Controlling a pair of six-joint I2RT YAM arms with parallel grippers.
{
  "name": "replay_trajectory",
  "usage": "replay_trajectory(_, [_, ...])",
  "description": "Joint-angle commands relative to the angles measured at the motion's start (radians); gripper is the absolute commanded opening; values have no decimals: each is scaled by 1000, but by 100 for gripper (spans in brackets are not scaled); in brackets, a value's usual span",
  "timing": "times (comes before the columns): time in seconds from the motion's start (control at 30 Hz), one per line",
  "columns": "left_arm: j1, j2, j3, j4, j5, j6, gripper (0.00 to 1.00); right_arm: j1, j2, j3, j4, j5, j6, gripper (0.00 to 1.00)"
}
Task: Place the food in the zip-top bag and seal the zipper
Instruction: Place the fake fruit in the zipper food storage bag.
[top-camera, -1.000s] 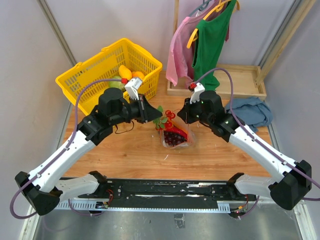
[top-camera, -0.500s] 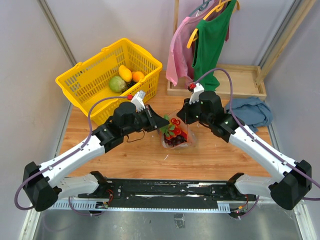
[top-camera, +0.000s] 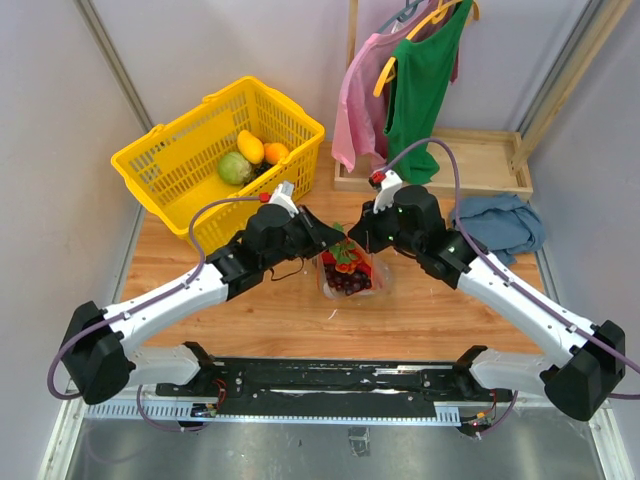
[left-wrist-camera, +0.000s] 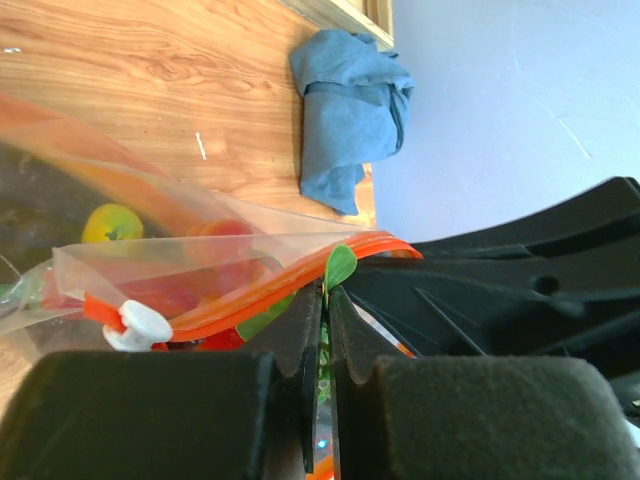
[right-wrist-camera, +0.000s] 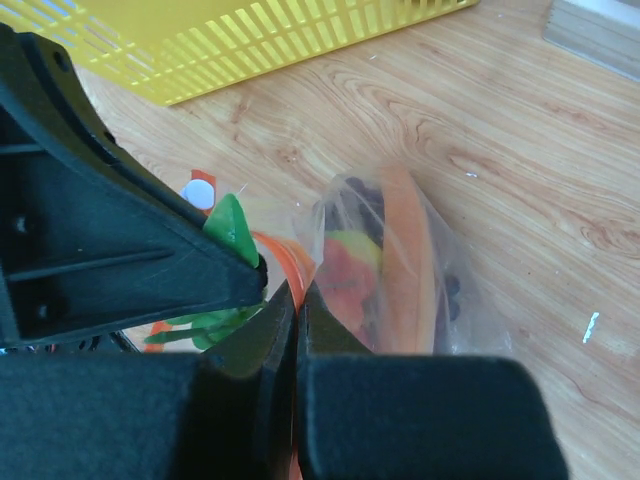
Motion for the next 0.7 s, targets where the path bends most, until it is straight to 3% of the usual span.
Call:
replay_trajectory(0.0, [-20,31,-1,14,-75,34,9,19,-36,30,35,3,-19,1])
replay_trajectory(0.33, [-37,32,8,-111,-264,170,18,20,-54,34,21,31,-25,1])
replay_trajectory(0.67, [-37,75,142,-210,-191,297,49,20,-49,47,9,32,-34,1])
